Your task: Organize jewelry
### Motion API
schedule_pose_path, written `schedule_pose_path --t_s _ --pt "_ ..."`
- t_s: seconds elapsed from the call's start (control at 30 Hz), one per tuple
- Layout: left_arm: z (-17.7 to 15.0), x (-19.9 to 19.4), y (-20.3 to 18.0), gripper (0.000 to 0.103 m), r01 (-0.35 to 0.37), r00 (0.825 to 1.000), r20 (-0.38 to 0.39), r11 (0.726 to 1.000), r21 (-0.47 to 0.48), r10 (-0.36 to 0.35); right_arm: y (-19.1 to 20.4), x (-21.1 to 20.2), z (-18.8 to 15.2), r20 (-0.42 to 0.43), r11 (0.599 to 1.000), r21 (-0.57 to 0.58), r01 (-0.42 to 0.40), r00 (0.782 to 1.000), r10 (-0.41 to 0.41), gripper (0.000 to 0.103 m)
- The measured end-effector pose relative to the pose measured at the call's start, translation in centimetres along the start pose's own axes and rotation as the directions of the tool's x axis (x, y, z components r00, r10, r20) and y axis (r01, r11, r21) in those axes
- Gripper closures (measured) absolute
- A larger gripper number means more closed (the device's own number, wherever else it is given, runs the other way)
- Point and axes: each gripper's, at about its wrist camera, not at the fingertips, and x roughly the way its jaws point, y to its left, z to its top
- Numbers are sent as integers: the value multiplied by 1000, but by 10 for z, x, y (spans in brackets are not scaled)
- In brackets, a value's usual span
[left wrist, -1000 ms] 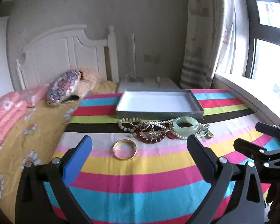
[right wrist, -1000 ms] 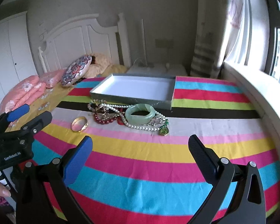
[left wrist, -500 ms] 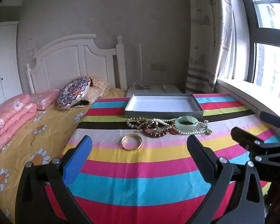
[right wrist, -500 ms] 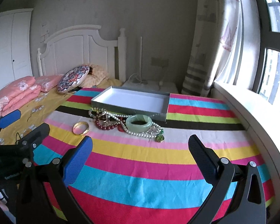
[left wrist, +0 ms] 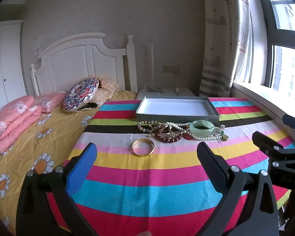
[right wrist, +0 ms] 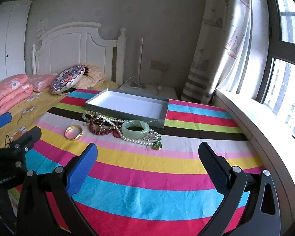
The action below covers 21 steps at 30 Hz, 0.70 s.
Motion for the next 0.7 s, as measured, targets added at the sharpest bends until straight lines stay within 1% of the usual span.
schedule_pose_path --t_s 0.2,0.27,0.33,0.47,0.53,0.67,0.7 --pt "2 1 7 2 -9 1000 2 1000 -14 9 2 3 2 -4 1000 -1 7 1000 -7 5" --pt "3 -2 9 2 -9 1000 17 1000 -21 10 2 1 4 4 1000 7 13 1000 -13 5" --pt "5 -3 10 2 -25 999 31 999 -21 25 0 -1 6 15 1000 16 16 1000 -16 5" --pt "2 0 12 2 -13 1000 16 999 -46 14 -1 -1 5 21 1000 14 20 1000 -21 5" --pt "2 1 11 2 -6 1000 10 999 -39 6 0 1 4 11 1000 8 19 1000 -19 5" --pt "2 0 7 2 -5 1000 5 1000 -24 5 3 -1 4 17 1000 -4 21 1000 -21 5" --pt "2 -2 7 2 -10 1000 14 1000 -22 11 2 -3 5 27 1000 -3 23 999 -23 5"
